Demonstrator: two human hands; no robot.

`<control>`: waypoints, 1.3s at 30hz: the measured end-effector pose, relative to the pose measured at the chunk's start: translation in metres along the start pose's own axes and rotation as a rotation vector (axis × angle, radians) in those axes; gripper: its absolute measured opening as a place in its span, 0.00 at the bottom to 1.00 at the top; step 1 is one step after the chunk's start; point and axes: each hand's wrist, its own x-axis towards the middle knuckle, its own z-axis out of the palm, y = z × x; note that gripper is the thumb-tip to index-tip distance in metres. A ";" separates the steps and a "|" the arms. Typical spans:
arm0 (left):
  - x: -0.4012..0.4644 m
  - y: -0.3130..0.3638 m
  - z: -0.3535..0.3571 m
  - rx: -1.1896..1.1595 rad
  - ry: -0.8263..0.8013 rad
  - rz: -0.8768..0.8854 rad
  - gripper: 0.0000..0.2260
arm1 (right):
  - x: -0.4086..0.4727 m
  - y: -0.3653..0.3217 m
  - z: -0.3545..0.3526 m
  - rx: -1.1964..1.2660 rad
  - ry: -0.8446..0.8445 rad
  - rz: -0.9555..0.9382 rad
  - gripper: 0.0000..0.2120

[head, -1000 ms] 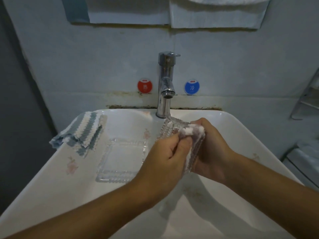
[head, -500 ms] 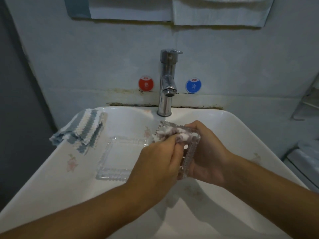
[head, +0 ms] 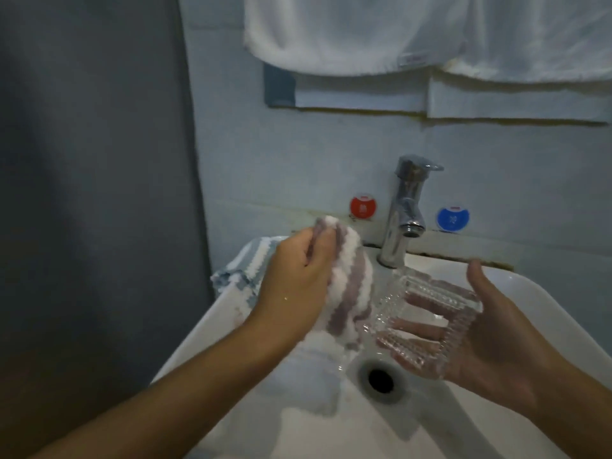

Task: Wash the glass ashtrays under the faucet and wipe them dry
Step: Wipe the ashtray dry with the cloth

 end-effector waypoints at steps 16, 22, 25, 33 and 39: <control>0.021 -0.096 -0.137 0.793 -0.082 -0.346 0.21 | -0.009 0.004 0.019 -0.139 -0.028 -0.041 0.44; 0.022 -0.088 -0.140 0.633 -0.179 -0.247 0.17 | -0.009 0.007 0.019 -0.175 -0.032 -0.029 0.36; 0.021 -0.092 -0.143 0.718 -0.198 -0.205 0.16 | -0.009 0.007 0.019 -0.210 -0.031 -0.013 0.26; -0.005 -0.063 -0.121 1.034 0.286 0.159 0.07 | -0.004 0.010 0.018 -0.244 0.008 0.036 0.23; -0.047 -0.009 0.008 0.511 -0.359 -0.123 0.27 | -0.018 0.006 0.029 -0.371 -0.021 -0.024 0.26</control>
